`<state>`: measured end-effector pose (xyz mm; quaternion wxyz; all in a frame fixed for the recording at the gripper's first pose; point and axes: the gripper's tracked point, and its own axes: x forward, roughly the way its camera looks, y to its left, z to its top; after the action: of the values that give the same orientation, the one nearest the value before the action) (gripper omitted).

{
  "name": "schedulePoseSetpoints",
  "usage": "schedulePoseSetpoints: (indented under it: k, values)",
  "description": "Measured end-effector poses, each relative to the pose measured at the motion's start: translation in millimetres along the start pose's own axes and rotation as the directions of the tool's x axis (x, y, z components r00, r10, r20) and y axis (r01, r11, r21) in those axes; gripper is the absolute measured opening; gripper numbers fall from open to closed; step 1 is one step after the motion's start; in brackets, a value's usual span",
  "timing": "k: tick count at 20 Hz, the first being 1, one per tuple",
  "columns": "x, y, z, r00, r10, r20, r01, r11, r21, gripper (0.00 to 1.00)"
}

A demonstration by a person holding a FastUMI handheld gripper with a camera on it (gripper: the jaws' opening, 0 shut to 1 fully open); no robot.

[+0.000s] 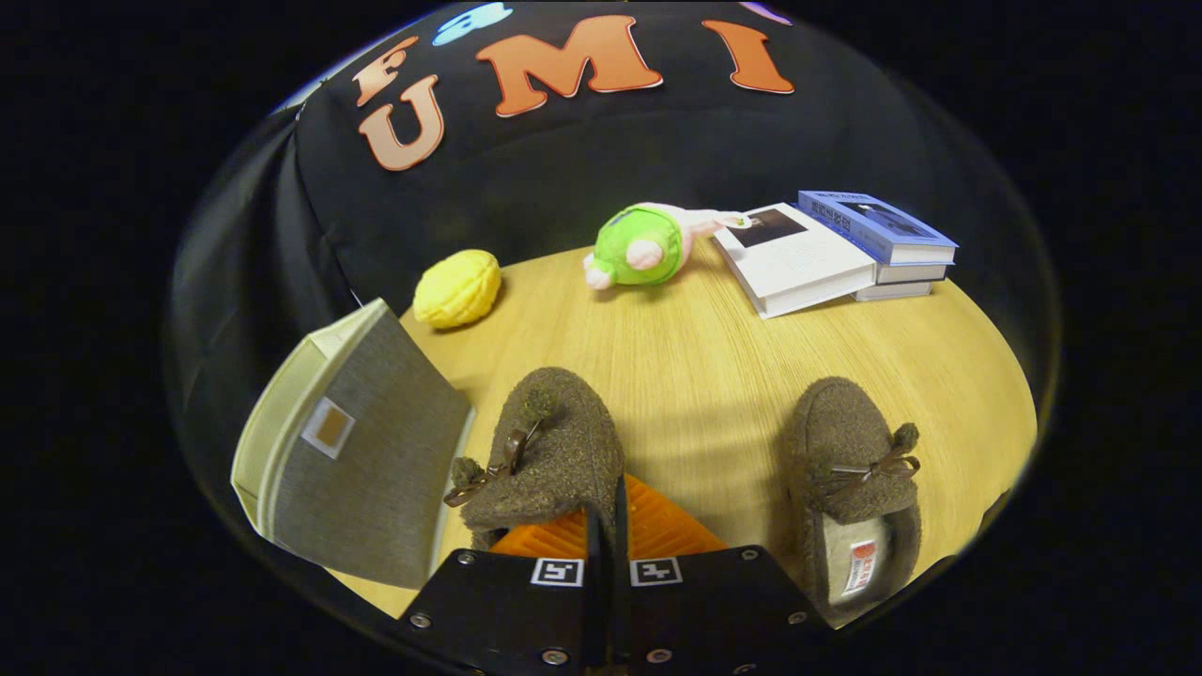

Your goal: Open the storage box then place both shoes into the box .Put the left shoe in first, then the right shoe, with the right side of both shoes facing outward in a uniform manner.

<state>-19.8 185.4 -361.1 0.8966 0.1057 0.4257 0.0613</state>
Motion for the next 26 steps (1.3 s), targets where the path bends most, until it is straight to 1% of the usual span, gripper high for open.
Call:
schedulePoseSetpoints:
  k: [4, 8, 13, 15, 18, 22, 26]
  values:
    - [-28.0, 49.3, 36.8, 0.995, 0.083, 0.053, -0.083, 0.997, -0.008, 0.04]
    - [-51.8, 111.6, 63.0, 0.978, 0.193, 0.075, -0.193, 0.981, -0.014, 0.04]
    - [-64.2, 184.8, 87.0, 0.957, 0.276, 0.093, -0.274, 0.961, -0.033, 0.03]
    - [-58.0, 206.8, 88.2, 0.954, 0.289, 0.083, -0.287, 0.957, -0.039, 0.04]
    - [-37.4, 234.8, 76.0, 0.955, 0.296, 0.032, -0.295, 0.955, -0.032, 0.04]
    - [-1.3, 254.0, 50.3, 0.966, 0.257, -0.038, -0.258, 0.965, -0.042, 0.04]
    - [28.6, 266.0, 34.5, 0.968, 0.229, -0.101, -0.232, 0.972, -0.028, 0.04]
